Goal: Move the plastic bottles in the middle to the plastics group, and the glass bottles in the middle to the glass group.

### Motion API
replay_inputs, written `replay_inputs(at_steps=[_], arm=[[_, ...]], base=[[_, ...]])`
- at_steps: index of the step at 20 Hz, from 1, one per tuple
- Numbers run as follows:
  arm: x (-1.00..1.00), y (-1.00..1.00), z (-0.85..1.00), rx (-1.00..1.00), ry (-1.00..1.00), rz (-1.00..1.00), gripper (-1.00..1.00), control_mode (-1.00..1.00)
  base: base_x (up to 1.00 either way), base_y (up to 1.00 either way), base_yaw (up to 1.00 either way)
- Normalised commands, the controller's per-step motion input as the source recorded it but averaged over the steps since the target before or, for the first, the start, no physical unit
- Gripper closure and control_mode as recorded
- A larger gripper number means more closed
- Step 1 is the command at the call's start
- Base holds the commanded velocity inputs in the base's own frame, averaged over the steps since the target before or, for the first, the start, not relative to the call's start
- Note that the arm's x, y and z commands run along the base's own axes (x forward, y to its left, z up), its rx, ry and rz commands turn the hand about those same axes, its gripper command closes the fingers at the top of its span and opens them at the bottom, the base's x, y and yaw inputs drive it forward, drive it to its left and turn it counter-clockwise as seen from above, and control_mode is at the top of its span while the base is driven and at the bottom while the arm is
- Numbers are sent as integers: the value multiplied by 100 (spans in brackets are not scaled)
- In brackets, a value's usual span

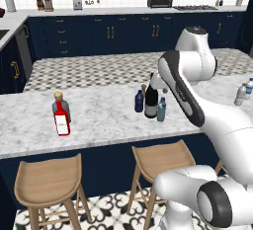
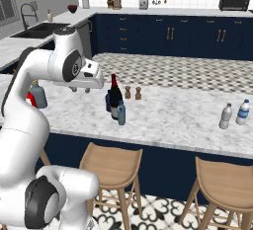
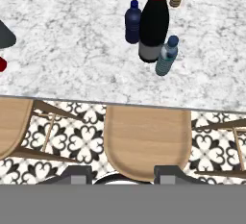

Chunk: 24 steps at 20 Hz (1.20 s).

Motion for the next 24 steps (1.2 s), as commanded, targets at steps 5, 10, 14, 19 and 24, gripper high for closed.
replay_inputs(at_steps=[5,10,14,19,24], arm=[[-48,-5,-14,0,0,-1,-100,-100],[-33,-81,-26,0,-8,0,-100,-100],[9,-85,2,0,-25,24,-100,-100],[14,-17,22,-3,-17,24,-100,-100],[48,0,5,-4,6,0,-100,-100]], base=[[0,0,0],[0,0,0],[0,0,0],[0,0,0],[0,0,0]])
